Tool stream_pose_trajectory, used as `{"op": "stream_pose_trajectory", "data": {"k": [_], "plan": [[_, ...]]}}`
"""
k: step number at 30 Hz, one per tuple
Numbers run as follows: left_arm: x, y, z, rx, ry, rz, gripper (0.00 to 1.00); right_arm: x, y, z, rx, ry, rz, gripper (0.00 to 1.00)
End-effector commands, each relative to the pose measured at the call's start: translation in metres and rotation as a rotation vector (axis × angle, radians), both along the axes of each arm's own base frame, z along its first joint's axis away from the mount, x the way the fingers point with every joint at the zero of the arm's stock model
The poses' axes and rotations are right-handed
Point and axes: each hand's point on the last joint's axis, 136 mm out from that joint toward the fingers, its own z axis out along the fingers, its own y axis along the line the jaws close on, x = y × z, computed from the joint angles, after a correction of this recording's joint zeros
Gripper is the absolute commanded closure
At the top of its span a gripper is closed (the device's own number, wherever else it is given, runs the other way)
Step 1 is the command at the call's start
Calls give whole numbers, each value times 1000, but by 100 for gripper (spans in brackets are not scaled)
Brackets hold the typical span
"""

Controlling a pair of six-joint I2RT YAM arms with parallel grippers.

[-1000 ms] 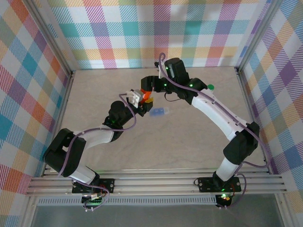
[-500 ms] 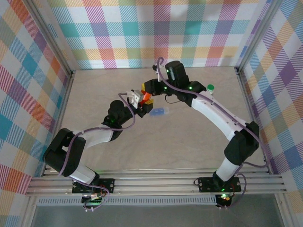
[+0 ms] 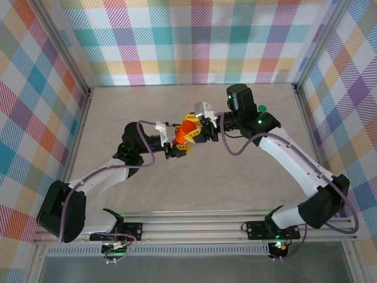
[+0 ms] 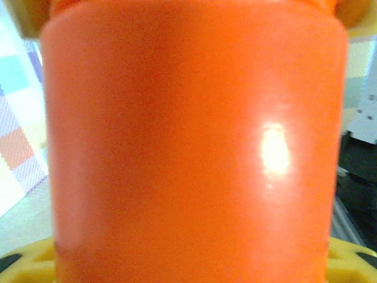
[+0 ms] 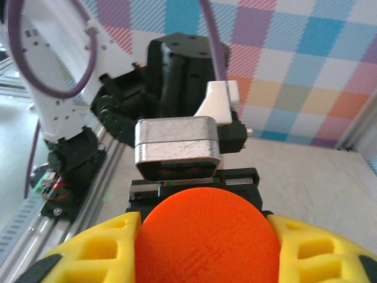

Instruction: Sort the pills into containers

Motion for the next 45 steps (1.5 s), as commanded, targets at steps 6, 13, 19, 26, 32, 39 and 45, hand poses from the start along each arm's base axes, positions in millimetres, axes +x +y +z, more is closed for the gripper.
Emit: {"op": "stream_pose_trajectory", "data": {"k": [6, 13, 19, 26, 32, 39, 45], "plan": [[-6, 7, 5, 46, 12, -13, 100, 2, -5, 0, -31, -27, 20, 23], [13, 11, 0, 32, 23, 101, 100, 10, -12, 25, -11, 76, -132, 5], [60, 31, 2, -21, 32, 438, 100, 98, -25, 49, 151, 469, -742, 9], [77, 39, -5, -15, 24, 582, 100, 119, 4, 27, 90, 619, -957, 12], [80, 40, -9, -5, 16, 615, 100, 126, 22, 8, 38, 665, -959, 15], [88, 46, -10, -4, 15, 673, 100, 118, 28, -11, -16, 693, -926, 21], [90, 43, -12, 3, 20, 671, 100, 108, 35, -21, -48, 744, -879, 23]]}}
